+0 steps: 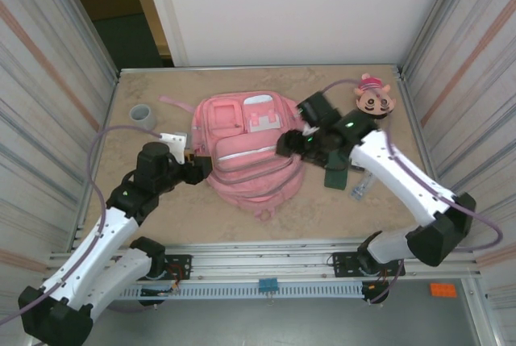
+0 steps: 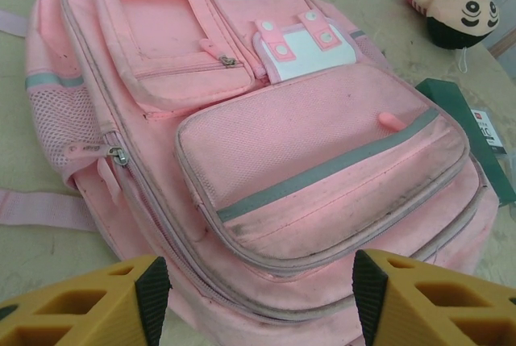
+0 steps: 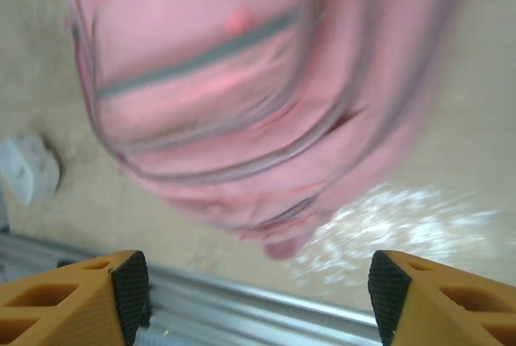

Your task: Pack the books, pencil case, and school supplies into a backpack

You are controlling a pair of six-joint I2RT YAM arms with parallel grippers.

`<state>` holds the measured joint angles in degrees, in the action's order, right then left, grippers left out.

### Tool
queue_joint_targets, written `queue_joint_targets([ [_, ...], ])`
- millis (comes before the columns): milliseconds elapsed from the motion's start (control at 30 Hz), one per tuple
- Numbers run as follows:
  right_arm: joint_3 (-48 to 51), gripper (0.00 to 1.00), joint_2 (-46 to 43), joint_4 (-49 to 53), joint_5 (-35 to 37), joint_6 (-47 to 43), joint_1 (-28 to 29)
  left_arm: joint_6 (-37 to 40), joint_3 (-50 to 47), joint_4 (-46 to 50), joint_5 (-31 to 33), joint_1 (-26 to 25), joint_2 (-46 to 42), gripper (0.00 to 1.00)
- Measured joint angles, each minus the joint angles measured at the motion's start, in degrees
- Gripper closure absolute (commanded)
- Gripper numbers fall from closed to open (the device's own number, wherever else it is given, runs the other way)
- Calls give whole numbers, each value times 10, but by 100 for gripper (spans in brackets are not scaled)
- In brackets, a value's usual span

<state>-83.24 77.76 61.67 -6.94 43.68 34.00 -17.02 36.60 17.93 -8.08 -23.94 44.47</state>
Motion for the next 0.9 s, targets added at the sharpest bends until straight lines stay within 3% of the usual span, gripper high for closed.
queue_joint_targets([
  [133,-4,27,-17,63,37,-76,-130,-5,0,-2,-6,0,10,37],
  [300,56,27,17,73,55,-139,-220,-6,0,-2,-9,0,11,37],
  [533,125,20,115,12,59,-180,-223,-8,0,-7,-11,0,18,37],
  [900,140,13,208,-83,100,-207,-215,-9,0,-13,-14,0,23,37],
])
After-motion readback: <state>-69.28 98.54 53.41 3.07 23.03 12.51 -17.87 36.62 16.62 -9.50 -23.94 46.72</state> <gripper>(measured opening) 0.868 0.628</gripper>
